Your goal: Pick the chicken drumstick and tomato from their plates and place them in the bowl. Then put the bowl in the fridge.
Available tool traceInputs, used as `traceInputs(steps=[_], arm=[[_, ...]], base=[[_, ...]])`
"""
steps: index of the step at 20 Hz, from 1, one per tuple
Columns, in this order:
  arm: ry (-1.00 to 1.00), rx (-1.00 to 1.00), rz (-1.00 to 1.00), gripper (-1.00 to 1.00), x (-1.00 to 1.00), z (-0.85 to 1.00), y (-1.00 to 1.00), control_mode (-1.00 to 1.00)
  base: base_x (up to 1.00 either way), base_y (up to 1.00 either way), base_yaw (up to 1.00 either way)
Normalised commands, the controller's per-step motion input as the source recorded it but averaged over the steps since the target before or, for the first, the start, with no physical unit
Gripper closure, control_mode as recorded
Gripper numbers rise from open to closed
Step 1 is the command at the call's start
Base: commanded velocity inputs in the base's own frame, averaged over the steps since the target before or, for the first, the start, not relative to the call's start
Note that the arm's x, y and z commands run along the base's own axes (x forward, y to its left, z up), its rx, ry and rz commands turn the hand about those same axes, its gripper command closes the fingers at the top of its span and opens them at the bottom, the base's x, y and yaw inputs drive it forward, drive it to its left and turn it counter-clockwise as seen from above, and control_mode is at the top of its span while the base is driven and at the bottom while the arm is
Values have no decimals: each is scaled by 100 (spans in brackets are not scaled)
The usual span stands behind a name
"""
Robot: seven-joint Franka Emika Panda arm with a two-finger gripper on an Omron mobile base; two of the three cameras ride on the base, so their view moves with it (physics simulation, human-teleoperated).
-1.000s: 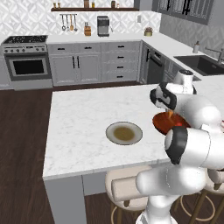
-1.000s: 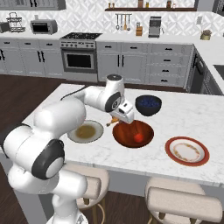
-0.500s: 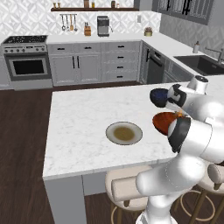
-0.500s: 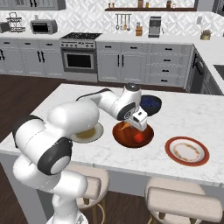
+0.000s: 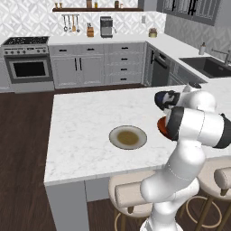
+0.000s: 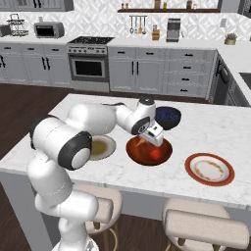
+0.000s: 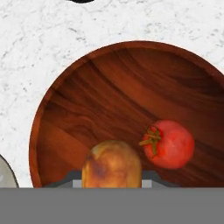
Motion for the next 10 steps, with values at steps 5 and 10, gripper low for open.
traceInputs(steps=[5, 10], arm=[[3, 0, 0, 100, 18, -21, -1, -100], [2, 0, 0, -100, 2, -7, 0, -100]], base=[[0, 0, 0], [0, 0, 0]])
